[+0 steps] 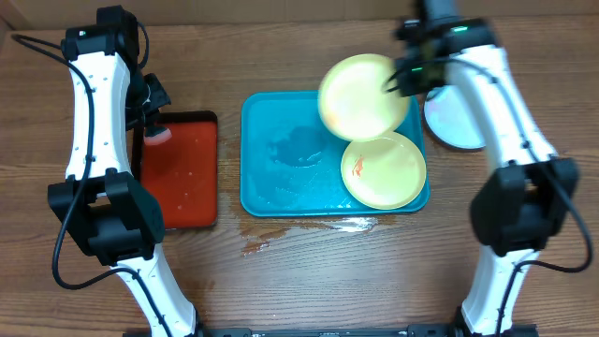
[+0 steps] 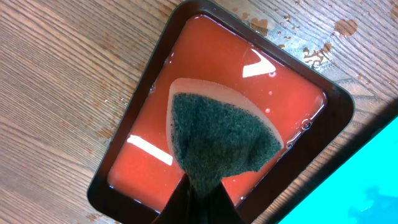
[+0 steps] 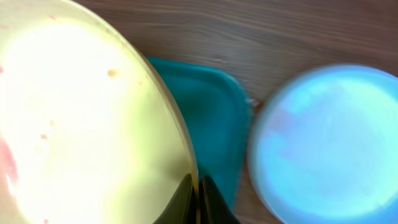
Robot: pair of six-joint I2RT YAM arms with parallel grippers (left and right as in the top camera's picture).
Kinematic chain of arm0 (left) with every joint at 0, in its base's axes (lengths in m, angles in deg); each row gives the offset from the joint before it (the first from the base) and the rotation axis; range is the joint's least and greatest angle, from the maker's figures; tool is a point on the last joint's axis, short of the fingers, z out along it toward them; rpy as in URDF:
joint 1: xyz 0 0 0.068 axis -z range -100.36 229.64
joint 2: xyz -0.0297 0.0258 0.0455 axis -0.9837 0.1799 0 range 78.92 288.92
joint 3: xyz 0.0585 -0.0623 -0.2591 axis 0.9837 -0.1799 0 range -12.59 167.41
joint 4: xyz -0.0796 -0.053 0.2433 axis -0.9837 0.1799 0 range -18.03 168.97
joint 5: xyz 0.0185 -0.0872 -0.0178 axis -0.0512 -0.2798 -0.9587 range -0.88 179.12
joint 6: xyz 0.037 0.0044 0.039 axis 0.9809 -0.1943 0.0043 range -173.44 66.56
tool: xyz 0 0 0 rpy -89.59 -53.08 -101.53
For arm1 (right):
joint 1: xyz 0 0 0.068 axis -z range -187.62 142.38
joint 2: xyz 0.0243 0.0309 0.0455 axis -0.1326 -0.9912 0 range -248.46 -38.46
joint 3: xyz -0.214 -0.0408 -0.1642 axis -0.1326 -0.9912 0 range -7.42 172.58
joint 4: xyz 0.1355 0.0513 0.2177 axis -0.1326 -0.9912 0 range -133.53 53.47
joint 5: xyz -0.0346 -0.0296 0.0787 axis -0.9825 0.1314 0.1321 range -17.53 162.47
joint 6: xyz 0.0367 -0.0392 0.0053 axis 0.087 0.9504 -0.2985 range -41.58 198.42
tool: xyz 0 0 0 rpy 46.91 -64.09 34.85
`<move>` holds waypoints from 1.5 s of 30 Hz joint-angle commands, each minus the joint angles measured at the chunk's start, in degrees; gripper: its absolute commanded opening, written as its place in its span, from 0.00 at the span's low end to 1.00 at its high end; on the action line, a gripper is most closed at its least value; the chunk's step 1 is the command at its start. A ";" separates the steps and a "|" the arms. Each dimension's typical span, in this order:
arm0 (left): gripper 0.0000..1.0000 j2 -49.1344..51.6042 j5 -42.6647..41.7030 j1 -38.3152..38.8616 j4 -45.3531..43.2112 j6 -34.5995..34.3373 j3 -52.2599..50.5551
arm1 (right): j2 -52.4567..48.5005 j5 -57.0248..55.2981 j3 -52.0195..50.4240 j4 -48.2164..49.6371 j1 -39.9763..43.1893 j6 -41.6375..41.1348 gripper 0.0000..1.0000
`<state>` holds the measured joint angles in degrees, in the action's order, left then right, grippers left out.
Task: Clean dirty plates on tray and stack at the side
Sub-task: 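Carry the yellow plate right and set it on the white plate, then move the right gripper back and grip the second yellow plate's rim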
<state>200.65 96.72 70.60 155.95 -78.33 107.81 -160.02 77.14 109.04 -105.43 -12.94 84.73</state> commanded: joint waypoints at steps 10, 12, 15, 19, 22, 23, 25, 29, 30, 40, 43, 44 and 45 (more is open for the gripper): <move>0.04 -0.55 0.68 0.02 -0.87 1.31 -0.20 | 0.96 6.60 -9.33 7.89 25.81 -8.33 0.05; 0.04 -0.52 0.68 0.02 -1.03 1.29 -0.26 | 0.90 6.60 -11.67 9.90 26.86 -8.35 0.05; 0.04 -0.50 0.66 0.02 -1.16 1.29 -0.26 | 0.90 6.58 -15.54 13.51 27.15 -8.35 0.08; 0.04 -0.50 0.39 0.02 -1.14 1.31 -0.26 | 0.90 6.36 -19.08 17.38 27.15 -9.03 0.13; 0.04 -0.50 0.33 0.02 -1.14 1.31 -0.26 | 0.90 7.02 -19.47 18.27 27.12 -9.99 0.43; 0.04 -0.50 0.33 0.02 -1.14 1.31 -0.26 | 0.92 7.87 -19.30 18.05 27.08 -9.99 0.51; 0.04 -0.50 0.31 0.02 -1.16 1.31 -0.26 | 0.92 10.69 -18.71 17.16 27.08 -9.97 0.62; 0.04 -0.48 0.28 0.02 -1.53 1.29 -0.26 | 1.46 24.48 -17.09 14.73 26.49 -5.07 0.63; 0.04 -0.46 0.28 0.02 -1.55 1.29 -0.26 | 1.77 28.26 -16.90 14.10 26.03 -3.04 0.63; 0.04 -0.24 0.28 0.07 -1.51 1.31 -0.26 | 2.71 21.09 -17.49 8.39 10.08 16.00 0.58; 0.04 -0.24 0.28 0.07 -1.44 1.31 -0.26 | 2.49 10.03 -18.01 8.79 4.15 16.68 0.54; 0.04 -0.24 0.26 0.07 -1.44 1.31 -0.26 | 2.38 8.11 -18.10 8.94 2.75 16.65 0.54; 0.04 -0.24 0.26 0.07 -1.40 1.31 -0.26 | 2.27 6.14 -18.25 9.18 1.22 16.65 0.54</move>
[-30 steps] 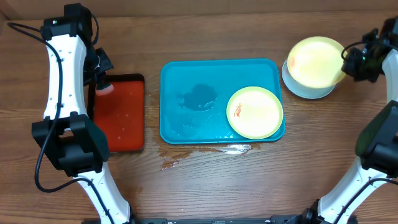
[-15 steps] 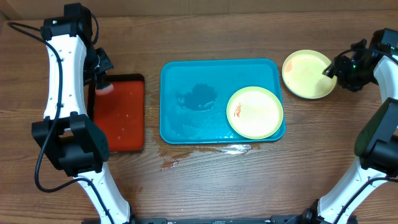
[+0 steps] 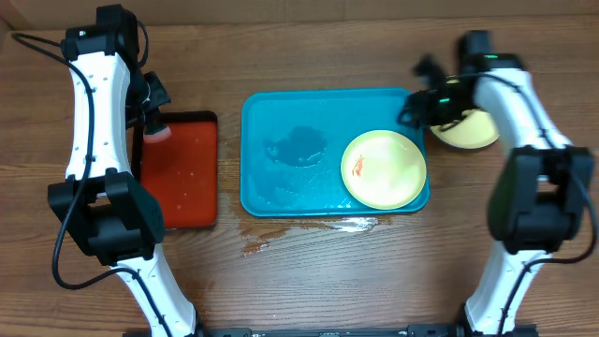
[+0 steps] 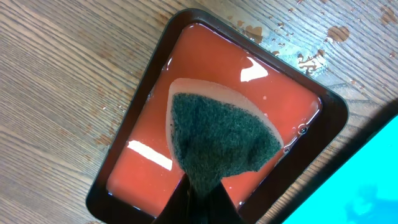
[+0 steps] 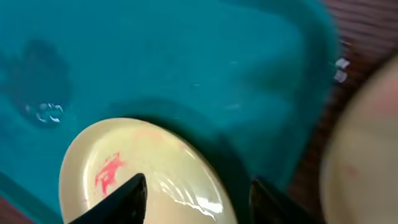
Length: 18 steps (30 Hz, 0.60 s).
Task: Clean dirty plates on tray and stack at the side
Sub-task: 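Move the right gripper back and grip the second yellow plate's rim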
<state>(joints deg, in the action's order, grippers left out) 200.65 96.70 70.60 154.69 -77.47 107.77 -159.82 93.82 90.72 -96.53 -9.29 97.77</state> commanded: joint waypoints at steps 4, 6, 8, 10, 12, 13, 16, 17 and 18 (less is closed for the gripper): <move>0.04 -0.24 0.26 0.07 0.15 0.46 -0.22 | 1.73 -17.09 -1.05 1.88 -5.64 3.56 0.54; 0.04 -0.24 0.26 0.07 0.17 0.46 -0.22 | 1.73 -18.12 -2.47 3.63 -5.77 3.37 0.55; 0.04 -0.24 0.24 0.07 0.20 0.46 -0.22 | 1.73 -18.10 -4.28 4.85 -5.64 3.34 0.55; 0.04 -0.24 0.11 0.07 0.17 0.46 -0.22 | 1.73 -18.10 -5.64 5.11 -5.60 3.37 0.55; 0.04 -0.24 -0.15 0.07 0.11 0.44 -0.22 | 1.73 -18.08 -6.67 5.14 -5.62 3.32 0.55; 0.04 -0.24 -0.15 0.07 0.07 0.44 -0.22 | 1.73 -18.03 -7.10 5.18 -5.62 3.15 0.55; 0.04 -0.24 -0.31 0.07 0.11 0.46 -0.22 | 1.73 -16.68 -8.44 4.79 -5.62 3.13 0.55; 0.04 -0.24 -0.68 0.07 0.11 0.46 -0.22 | 1.70 -16.55 -8.87 4.72 -5.62 2.73 0.54; 0.04 -0.24 -1.33 0.07 0.13 0.46 -0.22 | 1.70 -16.61 -9.29 4.37 -5.62 1.62 0.54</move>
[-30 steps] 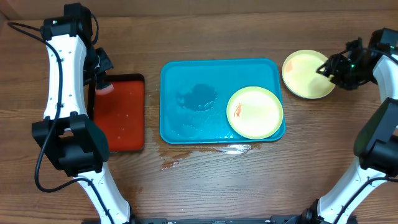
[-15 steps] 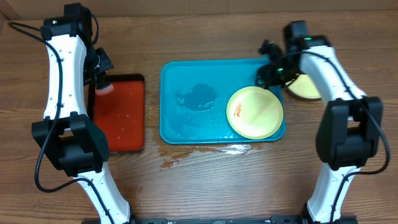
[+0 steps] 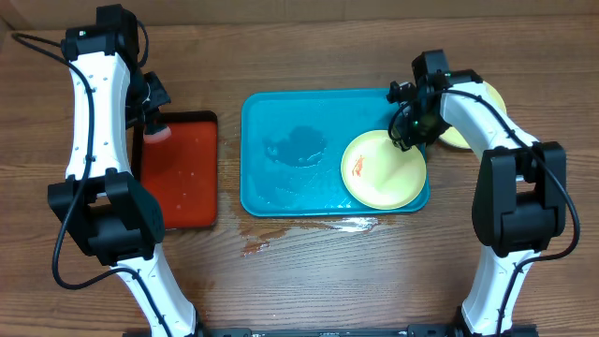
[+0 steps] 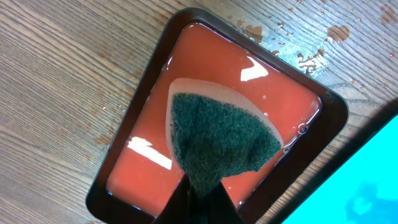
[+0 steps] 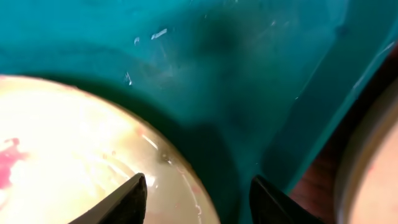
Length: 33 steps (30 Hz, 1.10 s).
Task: Clean dirty plates on tray and stack at the side
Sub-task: 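Move the right gripper back and grip the second yellow plate's rim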
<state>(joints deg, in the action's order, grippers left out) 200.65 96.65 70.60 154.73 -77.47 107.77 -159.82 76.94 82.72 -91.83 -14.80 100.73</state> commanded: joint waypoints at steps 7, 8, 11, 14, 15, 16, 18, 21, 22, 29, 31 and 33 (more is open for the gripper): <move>0.04 -0.24 -1.64 0.07 0.04 0.46 -0.22 | 1.73 0.31 -1.38 -7.43 -0.11 -9.70 0.58; 0.04 -0.24 -1.64 0.07 0.04 0.46 -0.22 | 1.70 0.33 -1.38 -8.20 -0.11 -11.19 0.58; 0.04 -0.24 -1.77 0.07 0.04 0.46 -0.22 | 1.70 0.39 -1.38 -10.80 -0.11 -16.74 0.61; 0.04 -0.24 -2.14 0.07 0.04 0.48 -0.22 | 1.73 2.47 -1.38 -13.07 -0.11 -19.85 0.62; 0.04 -0.24 -2.19 0.07 0.04 0.48 -0.22 | 1.73 3.50 -1.38 -13.66 -0.11 -20.39 0.62; 0.04 -0.24 -2.27 0.07 0.02 0.48 -0.22 | 1.73 4.17 -1.40 -14.05 -0.11 -21.09 0.62; 0.04 -0.24 -2.29 0.07 0.09 0.48 -0.22 | 1.70 4.81 -1.73 -14.69 -0.11 -21.79 0.63; 0.04 -0.24 -2.75 0.07 0.11 0.81 -0.22 | 1.73 4.76 -2.45 -16.20 -0.11 -23.10 0.65; 0.04 -0.24 -3.13 0.07 0.09 0.94 -0.22 | 1.73 4.79 -2.75 -16.65 -0.11 -23.85 0.66; 0.04 -0.24 -3.23 0.07 0.00 0.92 -0.22 | 1.73 4.81 -5.31 -16.55 -0.11 -27.52 0.63; 0.04 -0.24 -4.76 0.07 -0.04 1.60 -0.22 | 1.73 4.83 -5.44 -15.26 -0.11 -27.71 0.47; 0.04 -0.24 -7.15 0.09 -0.20 3.41 -0.22 | 1.73 4.87 -5.44 -14.03 -0.11 -28.96 0.41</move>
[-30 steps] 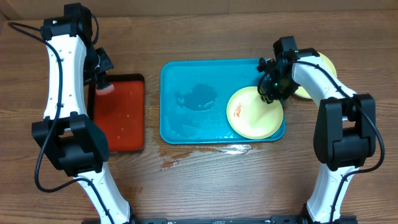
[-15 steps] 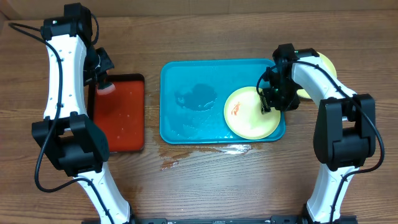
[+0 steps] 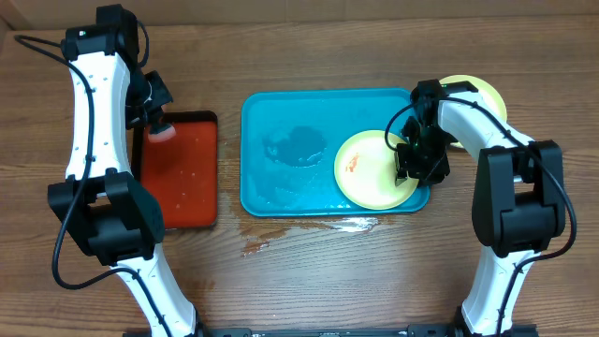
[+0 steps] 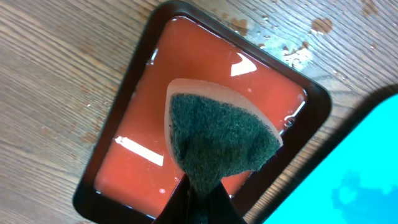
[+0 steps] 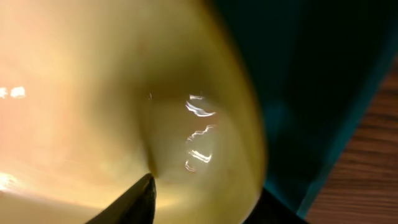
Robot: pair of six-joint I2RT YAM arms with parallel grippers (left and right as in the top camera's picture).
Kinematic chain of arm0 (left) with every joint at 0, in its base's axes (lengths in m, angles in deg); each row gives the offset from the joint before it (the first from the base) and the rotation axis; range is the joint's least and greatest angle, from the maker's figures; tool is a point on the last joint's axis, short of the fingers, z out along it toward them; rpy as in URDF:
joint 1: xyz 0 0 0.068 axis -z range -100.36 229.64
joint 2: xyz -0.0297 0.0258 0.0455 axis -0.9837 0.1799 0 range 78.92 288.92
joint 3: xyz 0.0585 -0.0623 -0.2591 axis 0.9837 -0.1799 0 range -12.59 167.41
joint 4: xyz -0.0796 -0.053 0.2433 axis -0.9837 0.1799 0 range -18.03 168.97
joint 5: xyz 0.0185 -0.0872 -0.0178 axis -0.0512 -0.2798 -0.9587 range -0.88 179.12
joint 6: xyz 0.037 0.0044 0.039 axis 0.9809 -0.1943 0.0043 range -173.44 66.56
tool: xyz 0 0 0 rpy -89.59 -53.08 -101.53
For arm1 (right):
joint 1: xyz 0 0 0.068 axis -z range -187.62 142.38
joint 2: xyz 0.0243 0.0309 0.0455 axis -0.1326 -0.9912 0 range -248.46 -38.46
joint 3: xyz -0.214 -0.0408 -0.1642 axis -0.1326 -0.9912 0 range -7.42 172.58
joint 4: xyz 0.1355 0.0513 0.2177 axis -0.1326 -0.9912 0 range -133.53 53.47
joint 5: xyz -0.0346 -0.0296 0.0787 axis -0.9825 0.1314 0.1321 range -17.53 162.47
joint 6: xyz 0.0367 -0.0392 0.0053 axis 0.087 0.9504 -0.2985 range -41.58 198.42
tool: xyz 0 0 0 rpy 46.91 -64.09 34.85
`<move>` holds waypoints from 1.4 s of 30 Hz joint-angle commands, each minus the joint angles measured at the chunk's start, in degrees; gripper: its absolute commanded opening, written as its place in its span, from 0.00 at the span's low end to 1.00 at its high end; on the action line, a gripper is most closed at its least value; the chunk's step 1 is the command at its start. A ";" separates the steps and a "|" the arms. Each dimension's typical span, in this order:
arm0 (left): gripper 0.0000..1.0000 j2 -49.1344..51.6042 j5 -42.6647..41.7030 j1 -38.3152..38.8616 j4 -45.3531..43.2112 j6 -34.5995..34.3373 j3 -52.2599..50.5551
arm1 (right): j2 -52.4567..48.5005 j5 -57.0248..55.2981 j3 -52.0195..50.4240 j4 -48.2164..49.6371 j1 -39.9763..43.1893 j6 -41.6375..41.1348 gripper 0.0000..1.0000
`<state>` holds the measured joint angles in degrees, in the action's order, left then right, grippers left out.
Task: Clean dirty plates on tray and stack at the side
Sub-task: 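Move the right gripper back and grip the second yellow plate's rim, then scrub the second yellow plate with the sponge in the left gripper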
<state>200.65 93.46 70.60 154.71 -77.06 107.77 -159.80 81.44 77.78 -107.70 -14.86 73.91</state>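
Note:
A yellow plate (image 3: 365, 173) with a red smear lies at the right end of the blue tray (image 3: 290, 187). My right gripper (image 3: 412, 161) stands open at the plate's right rim. In the right wrist view one finger (image 5: 142, 194) is over the plate (image 5: 93, 93) and the other is outside the rim, so the gripper (image 5: 205, 186) straddles it. Another yellow plate (image 3: 477, 94) rests beside the tray at the back right, partly hidden by the arm. My left gripper (image 4: 202, 186) is shut on a green sponge (image 4: 217, 140) above the red basin (image 3: 187, 187).
The red basin (image 4: 149, 124) holds liquid and sits left of the blue tray. Wet patches mark the tray floor (image 3: 299, 145), and spilled water (image 3: 351, 225) lies on the wooden table just in front of the tray.
My right gripper has moved from the plate's far right rim to its right rim and is closer to it. The plate has shifted slightly left. The left gripper with the sponge has shifted a little.
First my right gripper held a yellow plate over the tray's back right corner, next to a blue plate at the side. Then that yellow plate lay on the blue one and the gripper was open. It then reached the smeared plate's rim, which it now straddles.

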 commanded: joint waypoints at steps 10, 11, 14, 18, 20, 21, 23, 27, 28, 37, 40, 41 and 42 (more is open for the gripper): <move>0.04 -0.24 -16.37 3.96 -0.66 10.49 -0.22 | 1.68 7.89 -0.50 13.27 -1.44 -4.57 0.11; 0.04 -0.24 -17.09 4.92 -0.66 11.06 -0.22 | 1.68 7.85 -0.50 14.38 -1.84 -4.74 0.09; 0.04 -0.24 -17.99 8.09 -0.66 11.89 -0.22 | 1.68 7.85 -0.50 17.49 -3.43 -4.96 0.06; 0.04 -0.24 -17.99 13.73 -0.72 11.85 -0.22 | 1.68 7.63 -0.50 21.38 -6.01 -8.48 0.04; 0.04 -0.24 -17.99 16.76 -0.92 11.80 -0.22 | 1.68 7.63 -0.50 23.02 -7.34 -9.29 0.04; 0.05 -0.24 -17.94 18.25 -1.09 11.67 -0.22 | 1.68 7.58 -0.50 23.67 -8.09 -9.27 0.04; 0.04 -0.22 -17.92 21.84 -2.10 11.08 -0.22 | 1.68 7.56 -0.50 24.70 -9.42 -9.29 0.04; 0.04 -0.15 -17.68 26.91 -5.16 8.68 -0.26 | 1.68 6.97 -0.50 26.16 -11.17 -10.27 0.04; 0.04 -0.13 -17.33 27.96 -5.97 7.82 -0.26 | 1.68 6.08 -0.50 26.38 -11.50 -11.65 0.04; 0.04 3.43 -12.92 32.22 -8.28 0.87 -0.74 | 1.68 3.91 -0.50 26.12 -12.00 -24.68 0.04; 0.04 6.47 -13.18 32.35 -9.44 0.66 -0.74 | 1.68 3.89 -0.50 26.27 -11.98 -23.93 0.04; 0.04 7.34 -13.25 32.44 -9.77 0.66 -0.74 | 1.68 3.69 -0.50 26.29 -11.98 -23.93 0.04; 0.04 8.28 -13.35 32.54 -9.99 0.68 -0.74 | 1.68 3.54 -0.50 26.32 -11.98 -23.96 0.04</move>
<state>204.89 79.54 103.12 145.40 -74.83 107.70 -159.32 86.38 77.61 -81.58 -26.88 51.44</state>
